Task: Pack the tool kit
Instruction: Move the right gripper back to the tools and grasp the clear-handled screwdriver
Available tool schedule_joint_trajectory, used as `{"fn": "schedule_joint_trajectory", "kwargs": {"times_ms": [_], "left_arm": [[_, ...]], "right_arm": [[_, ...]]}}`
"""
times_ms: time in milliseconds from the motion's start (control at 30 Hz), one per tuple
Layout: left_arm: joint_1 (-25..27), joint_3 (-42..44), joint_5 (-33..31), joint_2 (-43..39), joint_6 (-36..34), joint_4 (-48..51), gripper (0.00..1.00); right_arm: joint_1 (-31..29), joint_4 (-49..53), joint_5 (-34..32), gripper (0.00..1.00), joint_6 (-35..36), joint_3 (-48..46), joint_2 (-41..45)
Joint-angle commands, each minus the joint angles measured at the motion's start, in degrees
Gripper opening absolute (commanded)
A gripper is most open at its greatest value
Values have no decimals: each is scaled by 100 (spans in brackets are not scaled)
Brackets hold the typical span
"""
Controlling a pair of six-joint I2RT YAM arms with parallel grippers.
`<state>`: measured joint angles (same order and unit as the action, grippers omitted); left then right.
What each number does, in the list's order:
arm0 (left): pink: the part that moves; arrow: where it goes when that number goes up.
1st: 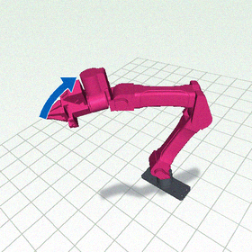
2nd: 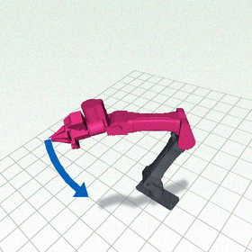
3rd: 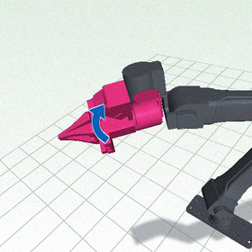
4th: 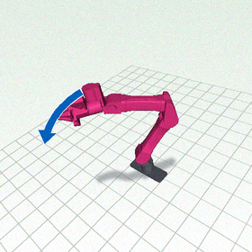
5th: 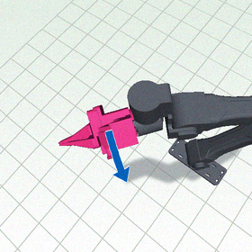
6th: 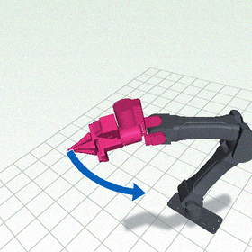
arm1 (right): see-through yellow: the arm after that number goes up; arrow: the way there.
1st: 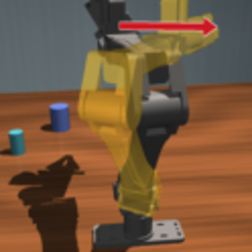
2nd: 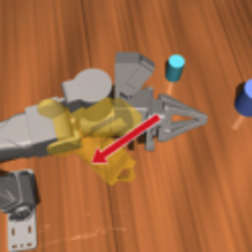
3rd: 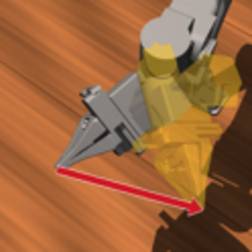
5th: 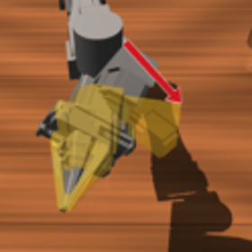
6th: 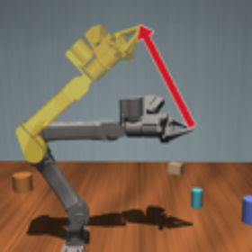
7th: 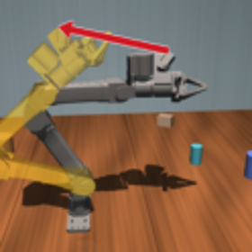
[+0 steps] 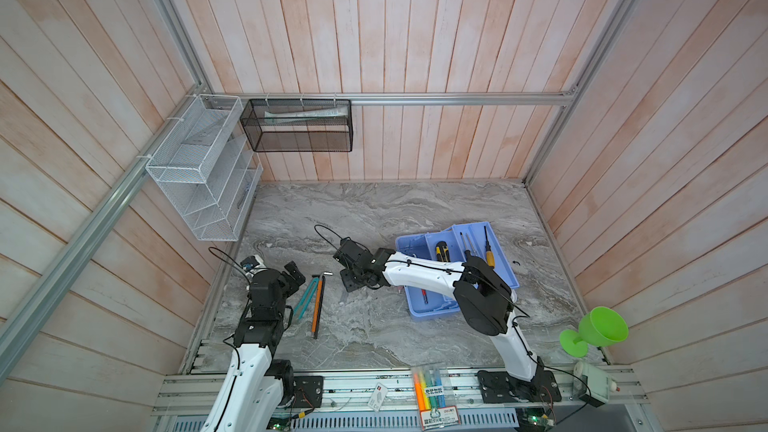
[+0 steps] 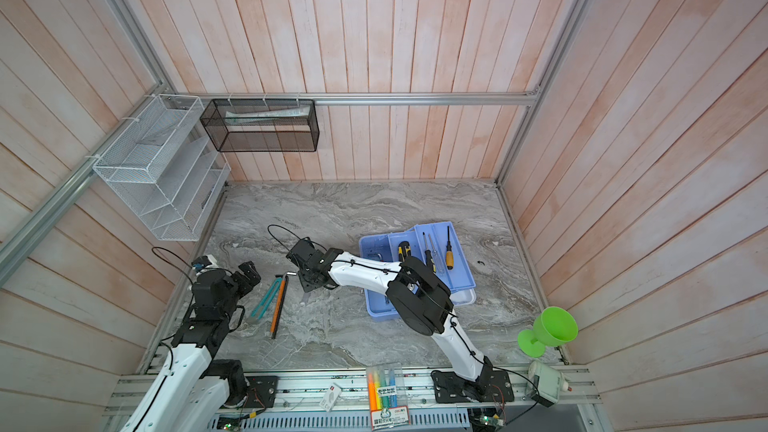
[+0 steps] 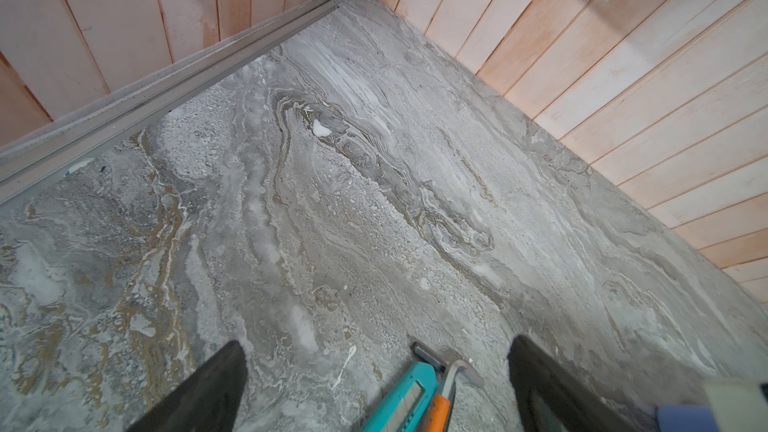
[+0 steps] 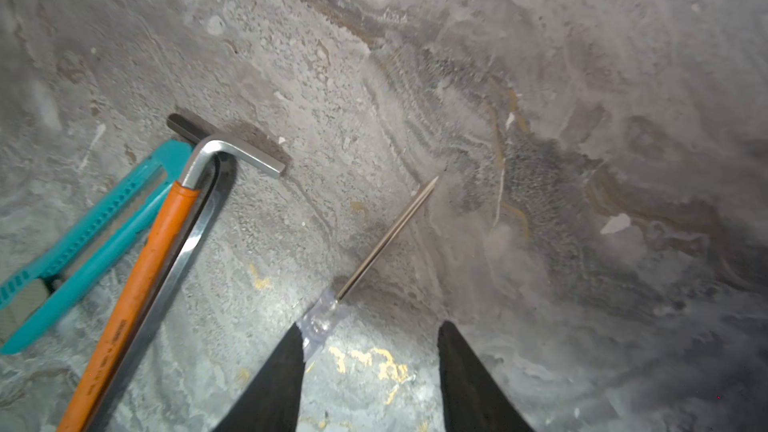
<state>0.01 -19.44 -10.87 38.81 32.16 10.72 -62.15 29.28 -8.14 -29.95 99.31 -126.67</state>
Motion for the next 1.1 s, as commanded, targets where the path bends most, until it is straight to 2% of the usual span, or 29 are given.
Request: {"fn": "schedule_joint_trajectory", "kwargs": {"times_ms": [0,200,367,633,733,933,1067], "left_arm": [[-27,133,45,-76,1,17,100],[-36,144,62,-121,-8,26,100],[-36,155,71,-133,-8,16,100],[-45,166,84,-174,-13,11,100],[-45,164,75,-187,-8,22,100],[-43,155,110,-124,-26,-15,100],[-45,158,91,-132,-17,1,100]], "right_arm": [[-87,501,5,51,173,427,-246],[-182,692,101,51,244,777,-549],[-263,1357,-128,51,280,1345,-996],[-325,1722,-365,51,271,1312,-1026],[-309,1724,-471,48,223,1066,-867],[-145,651,-65,32,134,-171,-159],[-107,610,15,14,158,-220,-126]]}}
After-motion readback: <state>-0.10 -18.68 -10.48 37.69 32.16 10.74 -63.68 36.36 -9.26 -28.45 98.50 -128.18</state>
